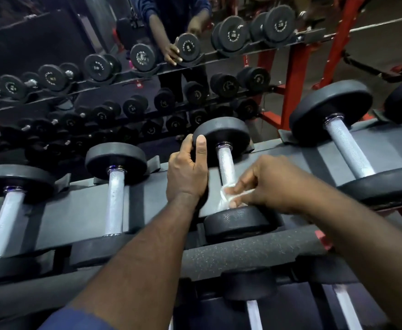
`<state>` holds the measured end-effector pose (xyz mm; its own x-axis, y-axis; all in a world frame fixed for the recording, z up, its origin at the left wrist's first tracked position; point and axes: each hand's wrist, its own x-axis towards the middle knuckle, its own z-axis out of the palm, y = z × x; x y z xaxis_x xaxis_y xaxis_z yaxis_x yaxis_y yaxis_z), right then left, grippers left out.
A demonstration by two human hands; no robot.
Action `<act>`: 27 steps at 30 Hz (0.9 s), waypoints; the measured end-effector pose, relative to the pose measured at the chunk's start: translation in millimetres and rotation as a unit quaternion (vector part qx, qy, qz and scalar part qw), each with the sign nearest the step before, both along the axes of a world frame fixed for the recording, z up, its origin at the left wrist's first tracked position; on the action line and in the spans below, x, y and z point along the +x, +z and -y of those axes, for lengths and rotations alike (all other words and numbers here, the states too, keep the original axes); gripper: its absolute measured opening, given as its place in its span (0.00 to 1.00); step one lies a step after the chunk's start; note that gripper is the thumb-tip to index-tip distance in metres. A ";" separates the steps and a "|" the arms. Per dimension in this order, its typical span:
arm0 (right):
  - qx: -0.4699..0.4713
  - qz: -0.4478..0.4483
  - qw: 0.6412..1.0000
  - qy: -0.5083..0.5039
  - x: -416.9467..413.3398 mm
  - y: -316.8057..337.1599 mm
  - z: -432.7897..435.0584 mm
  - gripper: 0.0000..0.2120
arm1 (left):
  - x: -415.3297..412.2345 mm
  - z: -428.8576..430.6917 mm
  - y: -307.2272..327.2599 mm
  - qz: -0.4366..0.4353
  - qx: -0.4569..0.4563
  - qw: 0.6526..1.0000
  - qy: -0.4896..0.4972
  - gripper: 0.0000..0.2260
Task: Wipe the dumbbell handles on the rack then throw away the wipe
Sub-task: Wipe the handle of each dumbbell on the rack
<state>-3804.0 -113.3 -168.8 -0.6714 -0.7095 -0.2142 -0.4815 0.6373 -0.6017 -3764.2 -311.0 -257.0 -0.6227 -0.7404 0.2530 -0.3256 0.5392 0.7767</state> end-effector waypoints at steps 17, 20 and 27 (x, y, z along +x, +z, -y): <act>-0.138 0.100 0.983 0.063 -41.8 -13.9 9.7 0.08 | 1.0 -5.4 1.6 -0.012 -0.002 1.000 0.019 0.38; -0.212 0.126 0.969 -0.026 -35.7 -26.7 10.6 0.10 | 0.8 -2.9 0.0 -0.021 0.003 1.000 0.015 0.38; 0.005 0.111 0.994 0.025 -17.8 3.3 -5.2 0.10 | 1.0 1.1 2.0 -0.021 0.018 0.999 0.015 0.37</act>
<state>-3821.8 -108.1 -165.5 -0.5712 -0.7376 -0.3599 -0.3687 0.6224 -0.6904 -3763.2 -312.1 -254.9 -0.5892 -0.7684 0.2499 -0.3091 0.5001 0.8089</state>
